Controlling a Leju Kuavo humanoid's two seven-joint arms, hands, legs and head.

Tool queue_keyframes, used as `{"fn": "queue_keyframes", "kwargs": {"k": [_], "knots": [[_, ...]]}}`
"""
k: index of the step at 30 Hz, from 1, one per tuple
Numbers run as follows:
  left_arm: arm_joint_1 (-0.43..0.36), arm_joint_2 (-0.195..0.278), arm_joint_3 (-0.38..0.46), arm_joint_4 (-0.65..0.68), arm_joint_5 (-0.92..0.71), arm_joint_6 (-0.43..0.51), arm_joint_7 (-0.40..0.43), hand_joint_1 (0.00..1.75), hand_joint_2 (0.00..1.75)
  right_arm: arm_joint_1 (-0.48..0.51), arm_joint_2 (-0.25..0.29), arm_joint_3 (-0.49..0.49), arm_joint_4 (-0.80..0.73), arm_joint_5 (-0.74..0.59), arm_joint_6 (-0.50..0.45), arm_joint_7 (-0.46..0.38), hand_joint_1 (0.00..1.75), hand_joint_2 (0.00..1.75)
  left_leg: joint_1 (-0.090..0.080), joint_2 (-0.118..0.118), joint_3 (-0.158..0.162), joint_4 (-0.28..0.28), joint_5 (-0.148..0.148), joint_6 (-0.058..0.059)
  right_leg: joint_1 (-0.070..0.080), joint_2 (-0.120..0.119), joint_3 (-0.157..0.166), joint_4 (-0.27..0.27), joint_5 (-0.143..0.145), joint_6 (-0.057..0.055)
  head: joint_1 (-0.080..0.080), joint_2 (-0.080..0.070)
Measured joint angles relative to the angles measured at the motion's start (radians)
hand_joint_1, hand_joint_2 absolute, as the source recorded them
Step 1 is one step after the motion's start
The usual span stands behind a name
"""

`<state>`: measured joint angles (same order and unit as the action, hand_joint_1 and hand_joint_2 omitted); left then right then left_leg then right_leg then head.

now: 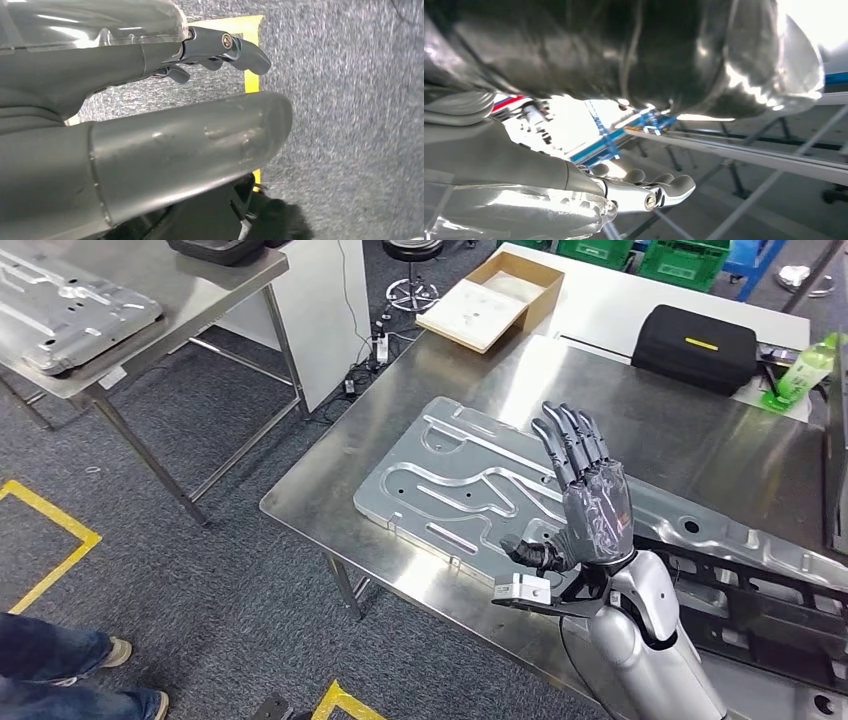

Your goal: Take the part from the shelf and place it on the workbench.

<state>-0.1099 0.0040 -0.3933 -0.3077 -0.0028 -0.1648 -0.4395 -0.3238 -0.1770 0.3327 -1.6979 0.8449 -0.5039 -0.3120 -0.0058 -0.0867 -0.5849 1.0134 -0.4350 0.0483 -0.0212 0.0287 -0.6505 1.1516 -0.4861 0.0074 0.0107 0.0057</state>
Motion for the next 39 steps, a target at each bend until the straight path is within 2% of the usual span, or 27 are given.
{"fn": "queue_keyframes", "kwargs": {"k": [1,3,5,6,8,10,11,12,13,14,15,17,18,19,21,23,25,26,27,28,29,30,32,34,36,37,39], "knots": [[-0.001,0.000,0.000,0.000,0.000,0.000,0.000,0.00,0.00,-0.003,0.000,0.001,0.000,0.000,0.000,0.000,0.00,0.00,0.000,-0.012,-0.003,0.006,-0.003,-0.003,-0.001,0.022,0.023,-0.055,0.020,-0.002,0.000,0.000],[-0.002,0.002,0.000,-0.001,0.000,0.002,0.000,0.00,0.00,-0.007,0.000,0.004,0.000,-0.002,0.000,0.000,0.00,0.00,0.004,-0.033,-0.012,0.012,-0.005,-0.014,0.001,0.046,0.043,-0.102,0.025,-0.004,0.000,0.000],[-0.001,0.004,0.000,-0.001,0.001,0.004,0.000,0.00,0.00,-0.011,0.000,0.005,0.000,-0.009,0.001,-0.001,0.00,0.00,0.008,-0.054,-0.018,0.010,-0.003,-0.027,0.003,0.029,0.046,-0.108,0.026,-0.007,0.000,0.000],[0.000,0.006,0.000,-0.001,0.002,0.006,0.000,0.00,0.00,-0.014,0.000,0.006,0.000,-0.013,0.001,-0.002,0.00,0.00,0.007,-0.051,-0.020,0.013,-0.006,-0.032,0.001,0.017,0.050,-0.113,0.028,-0.011,0.000,0.000],[-0.001,0.009,0.000,-0.004,0.006,0.006,0.000,0.00,0.00,-0.023,0.001,0.009,0.001,-0.017,0.001,-0.006,0.00,0.00,0.005,-0.008,-0.045,0.063,-0.036,-0.043,-0.006,-0.008,0.058,-0.124,0.030,-0.019,-0.002,0.000],[-0.002,0.010,0.000,-0.008,0.011,0.007,0.002,0.00,0.00,-0.030,0.001,0.014,0.006,-0.018,0.000,-0.012,0.00,0.00,0.010,0.049,-0.105,0.181,-0.092,-0.053,-0.003,-0.035,0.061,-0.126,0.028,-0.023,-0.005,0.000],[0.000,0.009,0.000,-0.010,0.015,0.009,0.003,0.00,0.00,-0.033,0.001,0.017,0.009,-0.018,-0.001,-0.016,0.00,0.00,0.014,0.063,-0.134,0.236,-0.110,-0.057,-0.002,-0.048,0.062,-0.126,0.026,-0.024,-0.005,0.000],[0.003,0.009,0.000,-0.011,0.017,0.011,0.004,0.00,0.00,-0.034,0.001,0.020,0.012,-0.019,-0.002,-0.020,0.00,0.00,0.017,0.072,-0.152,0.266,-0.114,-0.060,-0.002,-0.061,0.063,-0.126,0.023,-0.024,-0.005,0.000],[0.007,0.009,0.000,-0.012,0.019,0.014,0.004,0.00,0.00,-0.036,0.000,0.022,0.016,-0.020,-0.004,-0.025,0.00,0.00,0.019,0.078,-0.151,0.261,-0.099,-0.062,-0.002,-0.074,0.065,-0.125,0.021,-0.024,-0.005,0.000],[0.011,0.009,0.000,-0.013,0.022,0.017,0.003,0.00,0.00,-0.040,0.000,0.025,0.019,-0.024,-0.005,-0.030,0.00,0.00,0.020,0.084,-0.130,0.218,-0.068,-0.063,-0.003,-0.086,0.068,-0.125,0.018,-0.022,-0.005,0.000],[0.014,0.009,0.000,-0.015,0.025,0.020,0.001,0.00,0.00,-0.046,0.000,0.027,0.023,-0.028,-0.007,-0.034,0.00,0.00,0.021,0.098,-0.097,0.151,-0.032,-0.063,-0.003,-0.098,0.073,-0.125,0.015,-0.019,-0.005,0.000],[0.014,0.008,0.001,-0.022,0.032,0.026,-0.001,0.00,0.00,-0.065,0.000,0.033,0.030,-0.039,-0.008,-0.044,0.00,0.00,0.012,0.137,-0.040,0.038,0.009,-0.054,0.001,-0.120,0.080,-0.125,0.009,-0.010,-0.005,0.000],[0.013,0.007,0.002,-0.026,0.036,0.029,-0.002,0.00,0.00,-0.075,0.000,0.035,0.033,-0.044,-0.009,-0.047,0.00,0.00,0.007,0.148,-0.029,0.012,0.013,-0.048,0.004,-0.130,0.082,-0.125,0.007,-0.006,-0.004,0.000],[0.013,0.005,0.003,-0.031,0.040,0.032,-0.002,0.00,0.00,-0.082,0.001,0.038,0.037,-0.048,-0.009,-0.051,0.00,0.00,0.002,0.147,-0.029,0.008,0.009,-0.040,0.007,-0.140,0.084,-0.126,0.005,-0.001,-0.004,0.000],[0.017,0.003,0.006,-0.040,0.048,0.041,-0.002,0.00,0.00,-0.095,0.002,0.045,0.043,-0.057,-0.008,-0.056,0.00,0.00,0.004,0.122,-0.028,0.003,0.012,-0.026,0.006,-0.150,0.091,-0.127,0.000,0.009,-0.004,0.000],[0.021,-0.001,0.011,-0.051,0.055,0.054,0.002,0.00,0.00,-0.109,0.004,0.052,0.049,-0.065,-0.009,-0.061,0.00,0.00,0.008,0.101,-0.021,-0.006,0.016,-0.013,0.001,-0.110,0.082,-0.096,-0.024,0.017,-0.004,0.000],[0.023,-0.005,0.019,-0.064,0.058,0.066,0.008,0.00,0.00,-0.116,0.005,0.058,0.056,-0.071,-0.010,-0.065,0.00,0.00,0.010,0.081,-0.019,-0.009,0.019,-0.003,-0.001,-0.054,0.029,0.009,-0.078,0.018,-0.004,0.000],[0.024,-0.006,0.022,-0.069,0.058,0.070,0.012,0.00,0.00,-0.117,0.005,0.060,0.061,-0.072,-0.012,-0.067,0.00,0.00,0.008,0.070,-0.019,-0.009,0.019,0.000,0.000,-0.040,-0.008,0.076,-0.103,0.017,-0.004,0.000],[0.027,-0.007,0.024,-0.073,0.057,0.073,0.016,0.00,0.00,-0.117,0.005,0.063,0.067,-0.072,-0.013,-0.068,0.00,0.00,0.007,0.057,-0.019,-0.008,0.018,0.002,0.001,-0.034,-0.038,0.126,-0.114,0.017,-0.004,0.000],[0.030,-0.007,0.026,-0.077,0.056,0.074,0.018,0.00,0.00,-0.117,0.005,0.066,0.072,-0.072,-0.014,-0.070,0.00,0.00,0.006,0.043,-0.019,-0.006,0.018,0.002,0.001,-0.031,-0.055,0.146,-0.107,0.016,-0.004,0.000],[0.033,-0.006,0.028,-0.079,0.055,0.074,0.020,0.00,0.00,-0.119,0.005,0.069,0.076,-0.072,-0.015,-0.071,0.00,0.00,0.006,0.029,-0.018,-0.003,0.017,0.002,0.001,-0.029,-0.054,0.127,-0.080,0.014,-0.004,0.000],[0.035,-0.006,0.030,-0.080,0.055,0.073,0.021,0.00,0.00,-0.122,0.005,0.070,0.078,-0.072,-0.015,-0.072,0.00,0.00,0.005,0.015,-0.018,0.000,0.015,0.000,0.001,-0.022,-0.034,0.073,-0.040,0.010,-0.004,0.000],[0.035,-0.004,0.032,-0.084,0.055,0.070,0.021,0.00,0.00,-0.129,0.005,0.072,0.082,-0.072,-0.017,-0.073,0.00,0.00,0.006,-0.011,-0.022,0.010,0.010,-0.005,-0.001,0.018,0.017,-0.050,0.019,0.002,-0.004,0.000],[0.034,-0.003,0.033,-0.088,0.054,0.068,0.020,0.00,0.00,-0.133,0.005,0.072,0.084,-0.072,-0.018,-0.073,0.00,0.00,0.009,-0.032,-0.029,0.014,0.008,-0.016,0.000,0.042,0.040,-0.105,0.028,-0.001,-0.004,0.000],[0.034,0.000,0.036,-0.089,0.054,0.067,0.020,0.00,0.00,-0.136,0.005,0.072,0.084,-0.072,-0.020,-0.073,0.00,0.00,0.012,-0.052,-0.033,0.010,0.010,-0.029,0.001,0.026,0.045,-0.112,0.029,-0.004,-0.004,0.000],[0.034,0.001,0.037,-0.090,0.054,0.066,0.020,0.00,0.00,-0.139,0.006,0.072,0.084,-0.072,-0.021,-0.073,0.00,0.00,0.012,-0.049,-0.034,0.013,0.008,-0.035,-0.001,0.015,0.049,-0.117,0.031,-0.008,-0.004,0.000],[0.029,0.002,0.039,-0.093,0.052,0.062,0.019,0.00,0.00,-0.142,0.006,0.072,0.084,-0.071,-0.024,-0.073,0.00,0.00,0.009,-0.003,-0.057,0.063,-0.022,-0.046,-0.007,-0.010,0.060,-0.130,0.034,-0.018,-0.008,0.000]]}}
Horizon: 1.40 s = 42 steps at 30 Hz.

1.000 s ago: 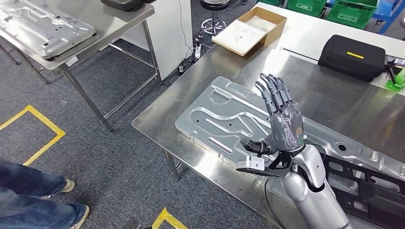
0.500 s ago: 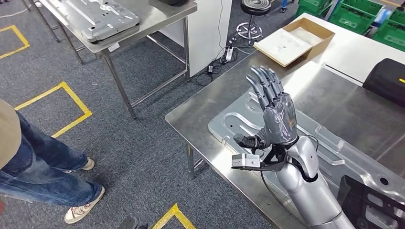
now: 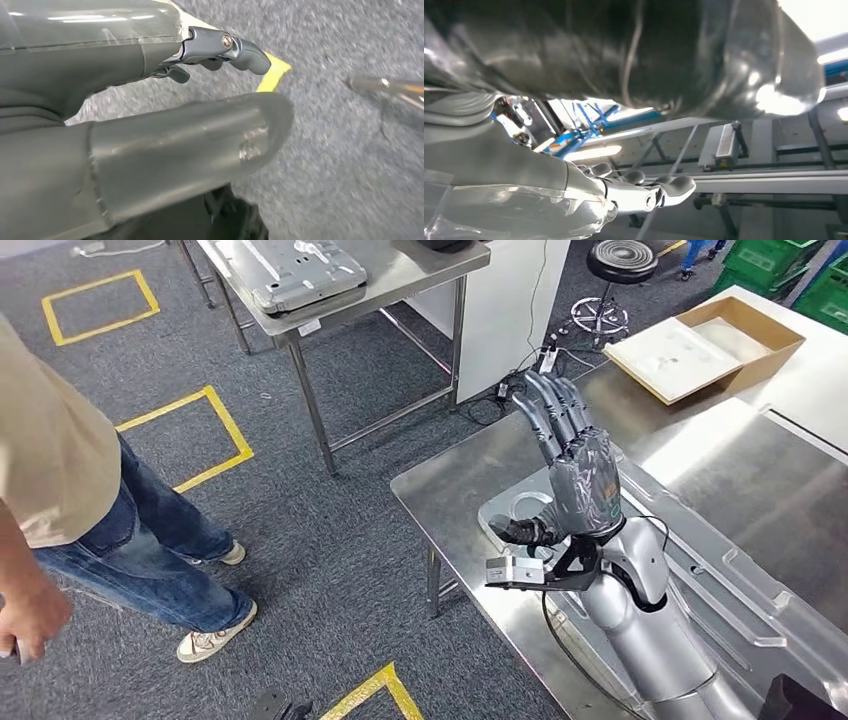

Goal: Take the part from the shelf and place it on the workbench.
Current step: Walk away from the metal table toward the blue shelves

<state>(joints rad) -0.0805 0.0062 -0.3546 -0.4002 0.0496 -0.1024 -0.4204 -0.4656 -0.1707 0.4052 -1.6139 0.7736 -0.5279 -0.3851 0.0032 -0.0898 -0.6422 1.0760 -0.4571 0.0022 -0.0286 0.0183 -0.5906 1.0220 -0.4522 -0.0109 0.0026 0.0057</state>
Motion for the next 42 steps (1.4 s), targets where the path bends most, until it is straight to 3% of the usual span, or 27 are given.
{"fn": "queue_keyframes", "kwargs": {"k": [2,3,5,6,8,9,11,13,15,17,18,19,20,21,22,24,26,28,29,30,33,35,36,38,39,41,42], "knots": [[-0.007,-0.001,0.000,-0.003,-0.002,-0.003,0.000,0.00,0.00,0.000,0.000,0.000,0.000,0.002,-0.002,-0.001,0.00,0.00,0.004,0.058,-0.058,0.117,-0.058,-0.011,0.002,-0.026,0.006,-0.003,-0.002,-0.006,-0.004,0.000],[-0.010,-0.001,0.000,-0.003,-0.003,-0.004,0.001,0.00,0.00,0.000,0.000,0.001,0.001,0.002,-0.003,-0.002,0.00,0.00,0.008,0.071,-0.089,0.176,-0.079,-0.016,0.004,-0.040,0.007,-0.003,-0.004,-0.006,-0.004,0.000],[-0.011,-0.001,0.000,-0.003,-0.007,-0.007,0.002,0.00,0.00,0.000,0.000,0.004,0.002,0.005,-0.004,-0.002,0.00,0.00,0.014,0.082,-0.109,0.210,-0.073,-0.022,0.004,-0.065,0.010,-0.001,-0.010,-0.005,-0.004,0.000],[-0.011,-0.001,0.000,-0.003,-0.009,-0.008,0.002,0.00,0.00,0.000,0.000,0.005,0.002,0.006,-0.004,-0.002,0.00,0.00,0.015,0.087,-0.090,0.172,-0.045,-0.024,0.003,-0.077,0.012,0.001,-0.013,-0.002,-0.004,0.000],[-0.012,-0.001,0.000,-0.003,-0.013,-0.010,0.003,0.00,0.00,0.000,0.000,0.007,0.002,0.009,-0.004,-0.002,0.00,0.00,0.014,0.118,-0.020,0.039,0.016,-0.022,0.003,-0.099,0.021,0.002,-0.022,0.006,-0.004,0.000],[-0.014,-0.001,0.000,-0.003,-0.015,-0.010,0.003,0.00,0.00,-0.001,0.000,0.007,0.002,0.012,-0.004,-0.002,0.00,0.00,0.010,0.132,0.007,-0.014,0.033,-0.016,0.006,-0.109,0.025,0.003,-0.025,0.011,-0.003,0.000],[-0.016,-0.001,0.000,-0.003,-0.017,-0.010,0.003,0.00,0.00,-0.002,0.000,0.007,0.002,0.016,-0.004,-0.002,0.00,0.00,0.003,0.140,0.024,-0.052,0.035,-0.001,0.013,-0.125,0.031,0.002,-0.030,0.021,-0.003,0.000],[-0.016,0.000,0.000,-0.004,-0.018,-0.010,0.003,0.00,0.00,-0.004,0.002,0.008,0.001,0.018,-0.004,-0.002,0.00,0.00,0.004,0.117,0.024,-0.056,0.037,0.014,0.014,-0.139,0.037,-0.003,-0.034,0.031,-0.003,0.000],[-0.017,0.000,0.000,-0.004,-0.019,-0.011,0.005,0.00,0.00,-0.005,0.005,0.008,0.000,0.020,-0.004,-0.002,0.00,0.00,0.008,0.097,0.032,-0.065,0.040,0.026,0.009,-0.108,0.034,0.022,-0.057,0.041,-0.002,0.000],[-0.021,0.000,0.000,-0.004,-0.020,-0.012,0.007,0.00,0.00,-0.005,0.005,0.009,0.000,0.021,-0.004,-0.002,0.00,0.00,0.010,0.078,0.037,-0.070,0.042,0.035,0.006,-0.049,-0.014,0.128,-0.114,0.042,-0.002,0.000],[-0.023,-0.001,0.000,-0.004,-0.021,-0.014,0.008,0.00,0.00,-0.004,0.005,0.009,0.001,0.022,-0.004,-0.001,0.00,0.00,0.009,0.067,0.037,-0.070,0.042,0.039,0.007,-0.032,-0.052,0.198,-0.141,0.041,-0.002,0.000],[-0.024,-0.001,0.000,-0.004,-0.023,-0.015,0.010,0.00,0.00,-0.002,0.005,0.009,0.002,0.023,-0.003,0.000,0.00,0.00,0.007,0.055,0.037,-0.069,0.042,0.041,0.008,-0.024,-0.086,0.254,-0.154,0.039,-0.002,0.000],[-0.024,-0.001,0.000,-0.004,-0.025,-0.017,0.012,0.00,0.00,0.000,0.005,0.009,0.002,0.025,-0.002,0.000,0.00,0.00,0.005,0.042,0.037,-0.067,0.041,0.042,0.009,-0.021,-0.106,0.278,-0.147,0.037,-0.002,0.000],[-0.024,-0.002,0.000,-0.004,-0.027,-0.018,0.014,0.00,0.00,0.000,0.005,0.010,0.003,0.027,-0.002,0.001,0.00,0.00,0.003,0.028,0.037,-0.065,0.040,0.042,0.011,-0.017,-0.108,0.262,-0.120,0.033,-0.002,0.000],[-0.024,-0.003,0.000,-0.004,-0.029,-0.020,0.015,0.00,0.00,-0.001,0.005,0.010,0.003,0.029,-0.001,0.002,0.00,0.00,0.002,0.014,0.038,-0.062,0.039,0.042,0.012,-0.009,-0.093,0.212,-0.079,0.027,-0.002,0.000],[-0.026,-0.006,0.000,-0.004,-0.031,-0.021,0.016,0.00,0.00,-0.003,0.005,0.010,0.002,0.033,-0.001,0.004,0.00,0.00,0.002,-0.010,0.035,-0.055,0.035,0.039,0.012,0.035,-0.045,0.082,-0.013,0.016,-0.002,0.000],[-0.027,-0.008,0.000,-0.004,-0.032,-0.022,0.016,0.00,0.00,-0.005,0.005,0.010,0.002,0.035,0.000,0.004,0.00,0.00,0.004,-0.032,0.027,-0.052,0.035,0.030,0.013,0.065,-0.021,0.019,0.003,0.011,-0.002,0.000],[-0.026,-0.008,-0.001,-0.004,-0.033,-0.023,0.017,0.00,0.00,-0.008,0.005,0.010,0.002,0.036,0.000,0.004,0.00,0.00,0.007,-0.055,0.021,-0.056,0.037,0.016,0.013,0.048,-0.015,0.011,0.002,0.010,-0.002,0.000],[-0.024,-0.007,-0.001,-0.004,-0.033,-0.023,0.017,0.00,0.00,-0.009,0.005,0.010,0.002,0.036,0.000,0.004,0.00,0.00,0.006,-0.051,0.019,-0.053,0.036,0.010,0.012,0.036,-0.010,0.005,0.004,0.007,-0.002,0.000],[-0.023,-0.007,-0.001,-0.004,-0.034,-0.024,0.017,0.00,0.00,-0.011,0.005,0.010,0.002,0.036,0.000,0.004,0.00,0.00,0.004,-0.030,0.013,-0.039,0.028,0.004,0.009,0.023,-0.004,-0.001,0.005,0.002,-0.004,0.000],[-0.027,-0.008,-0.001,-0.004,-0.035,-0.026,0.017,0.00,0.00,-0.010,0.006,0.011,0.001,0.034,-0.005,0.003,0.00,0.00,0.006,0.063,-0.058,0.111,-0.050,-0.011,0.009,-0.021,0.009,-0.012,0.004,-0.009,-0.008,0.000],[-0.028,-0.008,-0.001,-0.004,-0.035,-0.026,0.016,0.00,0.00,-0.004,0.006,0.011,-0.002,0.031,-0.010,0.001,0.00,0.00,0.010,0.081,-0.108,0.205,-0.081,-0.018,0.010,-0.049,0.012,-0.010,-0.001,-0.009,-0.008,0.000],[-0.027,-0.007,-0.001,-0.004,-0.035,-0.026,0.016,0.00,0.00,-0.002,0.006,0.011,-0.004,0.030,-0.011,0.000,0.00,0.00,0.011,0.084,-0.110,0.206,-0.071,-0.020,0.010,-0.062,0.013,-0.009,-0.004,-0.008,-0.008,0.000],[-0.026,-0.006,-0.001,-0.004,-0.035,-0.025,0.016,0.00,0.00,0.000,0.007,0.012,-0.011,0.027,-0.013,-0.002,0.00,0.00,0.011,0.101,-0.060,0.108,-0.012,-0.018,0.009,-0.087,0.016,-0.005,-0.011,-0.003,-0.008,0.000],[-0.027,-0.006,-0.001,-0.004,-0.036,-0.024,0.015,0.00,0.00,0.000,0.007,0.012,-0.016,0.024,-0.014,-0.003,0.00,0.00,0.007,0.123,-0.025,0.042,0.013,-0.013,0.011,-0.097,0.019,-0.002,-0.015,0.000,-0.008,0.000],[-0.030,-0.006,-0.001,-0.004,-0.036,-0.023,0.013,0.00,0.00,0.000,0.008,0.012,-0.030,0.020,-0.018,-0.009,0.00,0.00,-0.001,0.153,0.019,-0.043,0.036,0.001,0.017,-0.116,0.023,0.001,-0.023,0.010,-0.007,0.000],[-0.031,-0.006,-0.001,-0.004,-0.037,-0.023,0.012,0.00,0.00,0.000,0.009,0.013,-0.036,0.020,-0.020,-0.013,0.00,0.00,-0.004,0.153,0.022,-0.052,0.033,0.009,0.020,-0.124,0.026,0.000,-0.025,0.014,-0.007,0.000]]}}
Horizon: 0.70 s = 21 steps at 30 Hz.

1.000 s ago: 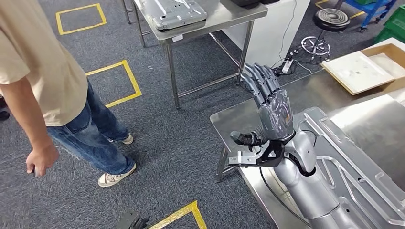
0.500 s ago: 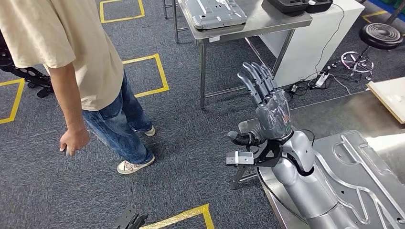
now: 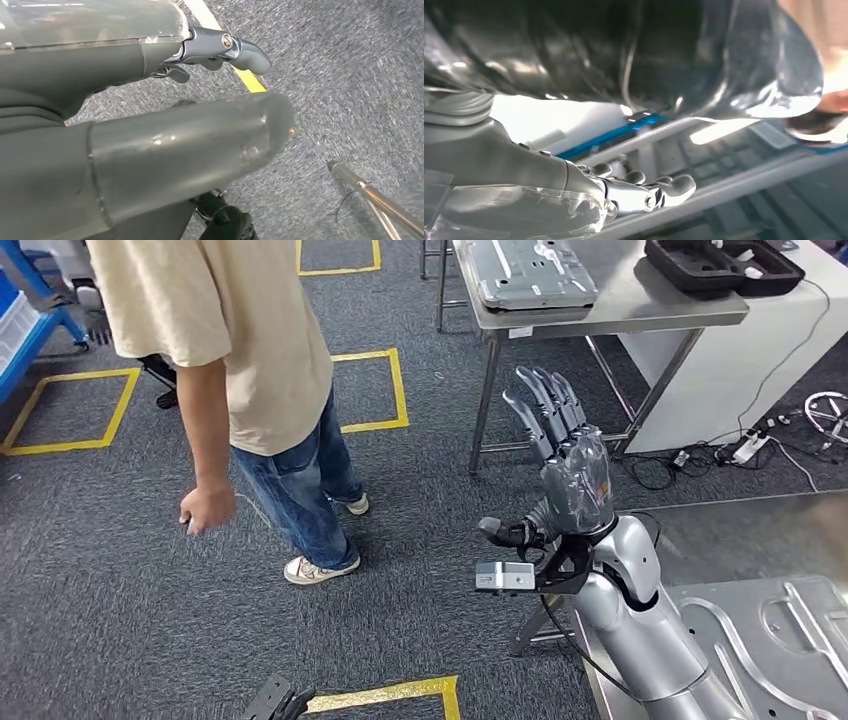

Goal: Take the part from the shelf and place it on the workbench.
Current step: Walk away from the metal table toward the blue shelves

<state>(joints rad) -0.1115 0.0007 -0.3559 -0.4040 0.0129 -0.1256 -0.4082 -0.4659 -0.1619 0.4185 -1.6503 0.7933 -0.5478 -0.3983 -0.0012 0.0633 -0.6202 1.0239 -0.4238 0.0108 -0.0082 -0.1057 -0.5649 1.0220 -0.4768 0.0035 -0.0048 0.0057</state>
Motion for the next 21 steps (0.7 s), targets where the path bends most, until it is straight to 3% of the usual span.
{"fn": "queue_keyframes", "kwargs": {"k": [2,4,6,7,8,9,10,11,13,15,17,18,19,21], "knots": [[0.000,0.000,0.000,0.000,0.000,0.000,-0.001,0.00,0.00,0.000,0.003,0.003,-0.012,0.000,-0.002,-0.006,0.00,0.00,0.002,-0.022,0.001,-0.006,0.004,0.013,0.001,-0.013,0.006,-0.004,-0.003,0.010,0.000,0.000],[-0.001,-0.001,0.000,0.000,-0.001,0.000,-0.002,0.00,0.00,0.000,0.005,0.005,-0.023,0.001,-0.003,-0.008,0.00,0.00,0.007,-0.043,0.007,-0.016,0.010,0.026,-0.003,0.019,-0.003,0.026,-0.029,0.019,0.000,0.000],[-0.006,-0.001,0.000,0.000,-0.001,-0.001,-0.002,0.00,0.00,0.002,0.006,0.005,-0.029,0.001,-0.004,-0.009,0.00,0.00,0.009,-0.063,0.010,-0.020,0.013,0.035,-0.007,0.076,-0.052,0.132,-0.087,0.022,0.001,0.000],[-0.007,-0.001,0.000,0.000,-0.001,-0.001,-0.002,0.00,0.00,0.005,0.006,0.006,-0.030,0.001,-0.005,-0.009,0.00,0.00,0.009,-0.074,0.009,-0.020,0.013,0.037,-0.007,0.092,-0.088,0.200,-0.115,0.022,0.001,0.000],[-0.008,-0.001,0.000,0.000,-0.001,-0.001,-0.002,0.00,0.00,0.009,0.006,0.006,-0.031,0.001,-0.005,-0.009,0.00,0.00,0.007,-0.087,0.010,-0.019,0.013,0.039,-0.007,0.099,-0.119,0.255,-0.129,0.022,0.001,0.000],[-0.007,-0.001,0.000,0.000,-0.001,-0.001,-0.002,0.00,0.00,0.011,0.006,0.006,-0.031,0.001,-0.005,-0.009,0.00,0.00,0.006,-0.101,0.010,-0.018,0.013,0.039,-0.006,0.103,-0.138,0.280,-0.124,0.021,0.001,0.000],[-0.007,-0.001,0.000,0.000,-0.001,-0.001,-0.002,0.00,0.00,0.013,0.006,0.006,-0.031,0.001,-0.005,-0.009,0.00,0.00,0.005,-0.116,0.011,-0.016,0.012,0.039,-0.006,0.105,-0.138,0.266,-0.099,0.019,0.001,0.000],[-0.006,-0.002,0.000,0.000,-0.001,-0.001,-0.002,0.00,0.00,0.013,0.006,0.006,-0.032,0.001,-0.005,-0.009,0.00,0.00,0.004,-0.131,0.012,-0.014,0.012,0.039,-0.005,0.112,-0.121,0.215,-0.059,0.014,0.001,0.000],[-0.008,-0.004,0.000,0.000,-0.001,-0.001,-0.002,0.00,0.00,0.013,0.006,0.006,-0.035,0.001,-0.005,-0.009,0.00,0.00,0.003,-0.156,0.010,-0.009,0.009,0.035,-0.006,0.157,-0.067,0.078,0.010,0.002,0.001,0.000],[-0.009,-0.006,0.000,0.000,-0.001,-0.001,-0.002,0.00,0.00,0.012,0.006,0.006,-0.039,0.001,-0.004,-0.009,0.00,0.00,0.006,-0.178,0.002,-0.005,0.008,0.025,-0.005,0.191,-0.040,0.010,0.029,-0.005,0.001,0.000],[-0.008,-0.005,0.000,0.000,-0.001,-0.002,-0.002,0.00,0.00,0.011,0.006,0.007,-0.040,0.001,-0.004,-0.009,0.00,0.00,0.011,-0.199,-0.004,-0.009,0.011,0.010,-0.003,0.178,-0.034,0.001,0.029,-0.009,0.002,0.000],[-0.006,-0.005,0.000,0.000,-0.001,-0.002,-0.002,0.00,0.00,0.010,0.006,0.007,-0.041,0.001,-0.004,-0.010,0.00,0.00,0.010,-0.192,-0.004,-0.007,0.010,0.004,-0.005,0.166,-0.027,-0.007,0.031,-0.012,0.001,0.000],[-0.005,-0.004,-0.001,0.000,-0.002,-0.002,-0.003,0.00,0.00,0.009,0.006,0.008,-0.041,0.001,-0.004,-0.010,0.00,0.00,0.008,-0.169,-0.009,0.005,0.001,-0.002,-0.008,0.153,-0.019,-0.015,0.033,-0.016,0.000,0.000],[-0.008,-0.004,-0.001,0.000,-0.002,-0.002,-0.003,0.00,0.00,0.009,0.007,0.010,-0.043,0.001,-0.004,-0.010,0.00,0.00,0.009,-0.103,-0.046,0.086,-0.044,-0.015,-0.010,0.123,-0.006,-0.027,0.034,-0.022,-0.004,0.000]]}}
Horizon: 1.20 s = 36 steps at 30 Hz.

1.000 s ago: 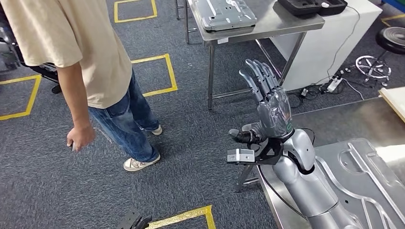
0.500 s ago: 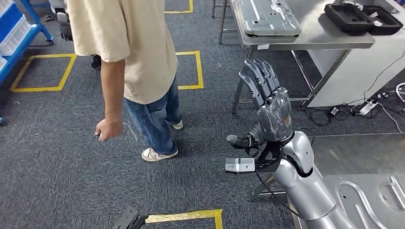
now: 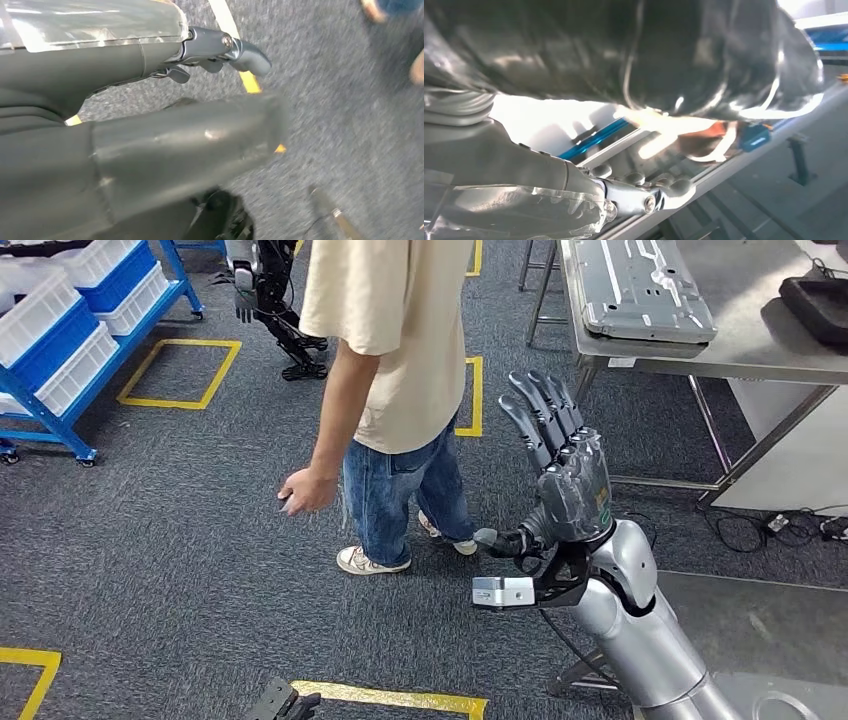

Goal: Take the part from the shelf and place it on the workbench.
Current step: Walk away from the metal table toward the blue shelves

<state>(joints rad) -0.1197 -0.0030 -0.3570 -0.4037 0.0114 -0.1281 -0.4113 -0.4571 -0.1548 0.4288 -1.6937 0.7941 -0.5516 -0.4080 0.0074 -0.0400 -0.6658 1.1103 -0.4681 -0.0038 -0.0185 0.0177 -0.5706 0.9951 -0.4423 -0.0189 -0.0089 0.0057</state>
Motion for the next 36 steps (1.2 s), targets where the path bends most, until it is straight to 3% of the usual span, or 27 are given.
{"fn": "queue_keyframes", "kwargs": {"k": [2,3,4,6,8,10,12,14,15,17,18,19,20,21,23,25,27,28,30,31,33,34,35,36], "knots": [[-0.004,0.000,0.000,0.000,0.000,0.000,0.000,0.00,0.00,0.001,0.000,0.004,-0.002,0.001,0.000,-0.001,0.00,0.00,0.007,0.028,-0.063,0.121,-0.054,-0.013,0.002,-0.028,0.003,0.000,-0.004,-0.003,-0.001,0.000],[-0.004,0.000,0.000,0.000,0.000,0.000,0.000,0.00,0.00,0.002,0.000,0.007,-0.002,0.002,0.000,-0.002,0.00,0.00,0.010,0.031,-0.084,0.159,-0.063,-0.018,0.002,-0.042,0.004,0.001,-0.006,-0.003,-0.002,0.000],[-0.003,0.000,0.000,0.000,0.000,0.000,0.000,0.00,0.00,0.002,0.000,0.010,-0.002,0.005,0.000,-0.003,0.00,0.00,0.013,0.034,-0.088,0.162,-0.054,-0.021,0.002,-0.055,0.004,0.003,-0.009,-0.001,-0.002,0.000],[-0.003,0.000,0.000,0.001,0.000,0.000,0.000,0.00,0.00,0.002,0.000,0.014,-0.004,0.011,0.000,-0.004,0.00,0.00,0.015,0.050,-0.036,0.063,0.007,-0.023,0.002,-0.081,0.007,0.008,-0.017,0.004,-0.002,0.000],[-0.006,0.001,0.000,0.001,0.000,0.001,-0.001,0.00,0.00,0.000,0.000,0.016,-0.008,0.013,-0.001,-0.004,0.00,0.00,0.010,0.085,0.026,-0.055,0.050,-0.012,0.005,-0.102,0.011,0.016,-0.027,0.013,-0.001,0.000],[-0.007,0.001,0.000,0.001,-0.001,0.001,-0.002,0.00,0.00,-0.002,0.000,0.017,-0.010,0.014,-0.001,-0.004,0.00,0.00,0.002,0.096,0.042,-0.090,0.052,0.006,0.011,-0.118,0.013,0.018,-0.033,0.024,-0.001,0.000],[-0.006,0.001,0.000,0.002,-0.002,0.000,-0.002,0.00,0.00,-0.003,0.000,0.018,-0.011,0.014,-0.001,-0.002,0.00,0.00,0.003,0.076,0.042,-0.093,0.056,0.021,0.011,-0.129,0.017,0.017,-0.037,0.036,-0.001,0.000],[-0.006,0.001,0.000,0.003,-0.004,-0.001,-0.002,0.00,0.00,-0.004,0.000,0.019,-0.012,0.014,-0.001,0.000,0.00,0.00,0.007,0.057,0.046,-0.102,0.060,0.034,0.006,-0.097,0.008,0.047,-0.063,0.045,0.000,0.000],[-0.006,0.001,0.000,0.004,-0.006,-0.002,-0.002,0.00,0.00,-0.003,0.000,0.019,-0.013,0.014,-0.001,0.001,0.00,0.00,0.009,0.047,0.048,-0.105,0.062,0.040,0.004,-0.070,-0.012,0.091,-0.090,0.047,0.000,0.000],[-0.009,0.001,0.000,0.005,-0.010,-0.002,-0.004,0.00,0.00,0.001,-0.001,0.020,-0.013,0.014,-0.001,0.004,0.00,0.00,0.007,0.028,0.048,-0.106,0.063,0.046,0.003,-0.031,-0.076,0.219,-0.149,0.048,0.000,0.000],[-0.009,0.001,0.000,0.006,-0.012,-0.003,-0.005,0.00,0.00,0.004,-0.001,0.020,-0.012,0.014,-0.001,0.005,0.00,0.00,0.005,0.016,0.047,-0.105,0.062,0.048,0.003,-0.024,-0.106,0.271,-0.164,0.048,0.000,0.000],[-0.008,0.001,0.000,0.007,-0.012,-0.003,-0.007,0.00,0.00,0.007,-0.001,0.020,-0.012,0.013,-0.001,0.005,0.00,0.00,0.004,0.003,0.047,-0.103,0.062,0.048,0.003,-0.021,-0.122,0.294,-0.159,0.048,0.000,0.000],[-0.007,0.001,0.000,0.008,-0.013,-0.003,-0.008,0.00,0.00,0.008,-0.001,0.020,-0.012,0.013,-0.001,0.006,0.00,0.00,0.004,-0.010,0.047,-0.101,0.061,0.048,0.002,-0.019,-0.120,0.279,-0.136,0.047,0.000,0.000],[-0.006,0.001,0.000,0.010,-0.013,-0.003,-0.010,0.00,0.00,0.008,-0.001,0.020,-0.012,0.013,-0.001,0.006,0.00,0.00,0.004,-0.024,0.047,-0.098,0.060,0.047,0.002,-0.012,-0.100,0.230,-0.098,0.045,0.001,0.000],[-0.007,0.001,0.000,0.011,-0.014,-0.003,-0.012,0.00,0.00,0.008,-0.001,0.020,-0.013,0.013,-0.001,0.006,0.00,0.00,0.003,-0.047,0.044,-0.091,0.058,0.041,-0.002,0.029,-0.047,0.103,-0.037,0.038,0.000,0.000],[-0.008,0.000,0.000,0.013,-0.014,-0.003,-0.015,0.00,0.00,0.008,-0.001,0.021,-0.014,0.014,0.000,0.007,0.00,0.00,0.005,-0.070,0.036,-0.087,0.058,0.030,-0.002,0.062,-0.021,0.041,-0.023,0.034,0.000,0.000],[-0.006,0.000,0.000,0.017,-0.015,-0.003,-0.017,0.00,0.00,0.007,-0.001,0.022,-0.015,0.015,0.002,0.009,0.00,0.00,0.009,-0.091,0.030,-0.091,0.063,0.015,-0.001,0.050,-0.016,0.033,-0.024,0.027,0.000,0.000],[-0.004,0.001,0.000,0.018,-0.016,-0.003,-0.018,0.00,0.00,0.007,-0.001,0.023,-0.016,0.015,0.002,0.010,0.00,0.00,0.009,-0.082,0.029,-0.089,0.062,0.009,-0.001,0.038,-0.011,0.027,-0.021,0.021,0.000,0.000],[-0.004,0.003,0.000,0.019,-0.018,-0.004,-0.019,0.00,0.00,0.007,0.000,0.024,-0.016,0.015,0.003,0.010,0.00,0.00,0.006,-0.030,0.009,-0.044,0.034,0.002,-0.004,0.010,0.002,0.014,-0.017,0.009,-0.002,0.000],[-0.006,0.002,0.000,0.019,-0.018,-0.004,-0.020,0.00,0.00,0.007,0.000,0.025,-0.016,0.015,0.003,0.011,0.00,0.00,0.006,0.003,-0.016,0.008,0.006,-0.001,-0.002,-0.004,0.005,0.011,-0.017,0.005,-0.003,0.000],[-0.009,0.002,0.000,0.020,-0.019,-0.005,-0.020,0.00,0.00,0.010,0.000,0.026,-0.015,0.015,0.002,0.011,0.00,0.00,0.008,0.028,-0.080,0.135,-0.049,-0.007,0.001,-0.033,0.007,0.012,-0.020,0.001,-0.004,0.000],[-0.009,0.002,0.000,0.020,-0.019,-0.005,-0.020,0.00,0.00,0.011,0.000,0.026,-0.015,0.015,0.002,0.011,0.00,0.00,0.009,0.031,-0.101,0.174,-0.057,-0.009,0.002,-0.047,0.007,0.012,-0.022,0.001,-0.004,0.000],[-0.008,0.002,0.000,0.020,-0.019,-0.005,-0.020,0.00,0.00,0.012,0.000,0.027,-0.015,0.015,0.002,0.011,0.00,0.00,0.010,0.033,-0.102,0.176,-0.047,-0.010,0.003,-0.060,0.008,0.013,-0.024,0.002,-0.004,0.000],[-0.007,0.003,0.000,0.021,-0.019,-0.005,-0.020,0.00,0.00,0.012,0.000,0.027,-0.015,0.015,0.002,0.011,0.00,0.00,0.010,0.037,-0.082,0.138,-0.021,-0.010,0.003,-0.072,0.009,0.014,-0.027,0.004,-0.004,0.000]]}}
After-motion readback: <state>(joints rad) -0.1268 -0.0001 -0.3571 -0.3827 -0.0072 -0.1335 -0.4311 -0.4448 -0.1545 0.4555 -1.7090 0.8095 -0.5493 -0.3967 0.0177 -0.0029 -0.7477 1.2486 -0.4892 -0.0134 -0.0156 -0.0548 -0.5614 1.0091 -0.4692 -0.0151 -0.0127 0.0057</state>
